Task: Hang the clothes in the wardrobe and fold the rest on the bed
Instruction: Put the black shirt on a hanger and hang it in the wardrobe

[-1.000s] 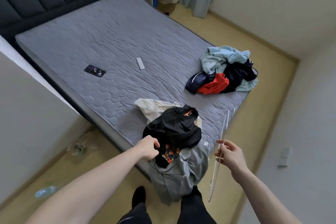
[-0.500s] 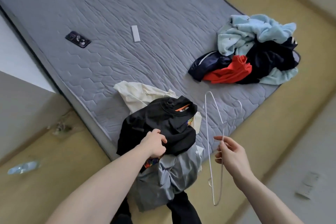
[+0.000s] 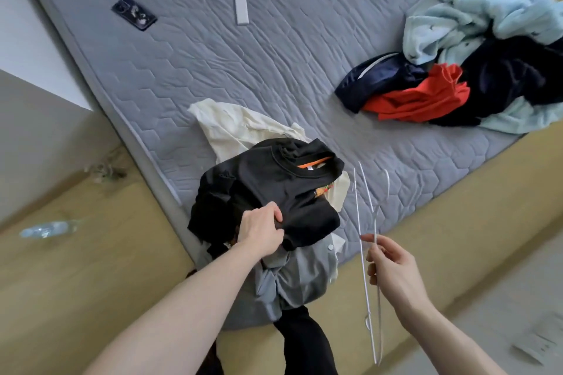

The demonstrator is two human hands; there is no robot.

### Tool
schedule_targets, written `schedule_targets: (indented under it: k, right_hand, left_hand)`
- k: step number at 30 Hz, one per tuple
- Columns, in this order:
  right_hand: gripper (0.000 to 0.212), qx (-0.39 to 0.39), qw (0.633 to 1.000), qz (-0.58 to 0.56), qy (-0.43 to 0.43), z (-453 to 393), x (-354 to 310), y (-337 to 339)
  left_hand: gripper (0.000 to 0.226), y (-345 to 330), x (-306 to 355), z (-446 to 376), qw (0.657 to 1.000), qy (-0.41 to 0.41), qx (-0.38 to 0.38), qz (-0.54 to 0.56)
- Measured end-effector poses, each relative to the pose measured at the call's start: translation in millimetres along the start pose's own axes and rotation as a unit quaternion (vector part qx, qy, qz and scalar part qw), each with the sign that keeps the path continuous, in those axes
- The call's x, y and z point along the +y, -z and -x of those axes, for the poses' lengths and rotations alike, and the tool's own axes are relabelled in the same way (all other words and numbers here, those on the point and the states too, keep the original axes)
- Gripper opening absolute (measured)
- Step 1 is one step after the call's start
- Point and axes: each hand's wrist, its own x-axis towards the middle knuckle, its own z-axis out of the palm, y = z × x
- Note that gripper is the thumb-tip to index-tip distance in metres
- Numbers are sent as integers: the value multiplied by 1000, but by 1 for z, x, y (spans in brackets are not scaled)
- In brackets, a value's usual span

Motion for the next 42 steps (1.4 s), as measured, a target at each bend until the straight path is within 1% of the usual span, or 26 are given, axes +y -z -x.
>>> schedule_targets:
  k: [2, 5, 7, 10, 11, 13, 16, 19, 23, 24, 26, 27, 29, 31, 32, 34, 35, 36, 38, 39, 40, 41, 42]
  right_hand:
    - [33, -12, 1000, 11, 3, 13, -11, -1]
    - [33, -27, 999, 31, 13, 39, -34, -4]
    - [28, -27, 999, 38, 28, 61, -51, -7]
    - [17, -29, 997, 42, 57, 95, -73, -14]
    - [18, -31, 996, 42, 67, 106, -78, -17]
    - [26, -32, 995, 39, 90, 129, -88, -24]
    - [32, -34, 990, 37, 128, 165, -98, -39]
    - [36, -61, 986, 36, 149, 201, -105, -65]
    - [46, -70, 980, 43, 183, 248, -111, -107]
    - [49, -77, 976, 55, 194, 257, -113, -117]
    - [57, -117, 968, 99, 201, 278, -118, -137]
    - [63, -144, 965, 118, 186, 290, -121, -147]
    - [81, -199, 957, 157, 144, 313, -127, -167]
    - [99, -244, 934, 226, 130, 335, -129, -187]
    - [101, -262, 919, 261, 133, 347, -131, -196]
    - [98, -291, 891, 317, 144, 367, -130, -216]
    - [92, -300, 880, 337, 152, 375, -129, -226]
    - [80, -300, 871, 353, 166, 382, -127, -236]
    - [44, -285, 850, 389, 214, 395, -116, -251]
    - [31, -280, 839, 401, 239, 400, -110, -257]
    - [24, -278, 837, 398, 254, 404, -103, -261]
    - [20, -282, 843, 376, 261, 408, -99, -262]
    - [18, -292, 858, 333, 261, 412, -97, -261]
  left_hand:
    - [33, 27, -8, 24, 997, 28, 10, 73]
    - [27, 70, -22, 72, 994, 9, 21, 109]
    - [28, 96, -29, 112, 991, -8, 57, 120]
    - [30, 126, -37, 175, 979, -46, 134, 143]
    - [31, 133, -40, 196, 972, -61, 162, 158]
    - [34, 145, -47, 238, 953, -74, 224, 191]
    - [28, 158, -62, 299, 925, -74, 296, 228]
    - [27, 168, -84, 353, 899, -100, 347, 247]
    - [37, 176, -115, 425, 869, -136, 400, 256]
    - [38, 175, -121, 442, 864, -147, 408, 255]
    - [39, 171, -132, 475, 863, -173, 405, 248]
    - [38, 169, -134, 490, 867, -185, 393, 244]
    - [35, 165, -136, 516, 875, -211, 371, 228]
    - [34, 162, -136, 538, 878, -240, 360, 205]
    - [34, 161, -136, 548, 878, -254, 356, 192]
    - [31, 156, -137, 564, 881, -281, 340, 168]
    - [30, 153, -137, 569, 884, -292, 330, 153]
    - [29, 150, -138, 575, 888, -299, 321, 138]
    - [28, 143, -138, 585, 895, -305, 304, 118]
    - [28, 140, -139, 590, 897, -307, 295, 116]
    - [28, 137, -140, 595, 899, -308, 288, 117]
    - [27, 134, -142, 599, 902, -301, 283, 122]
    - [26, 132, -145, 603, 909, -284, 279, 128]
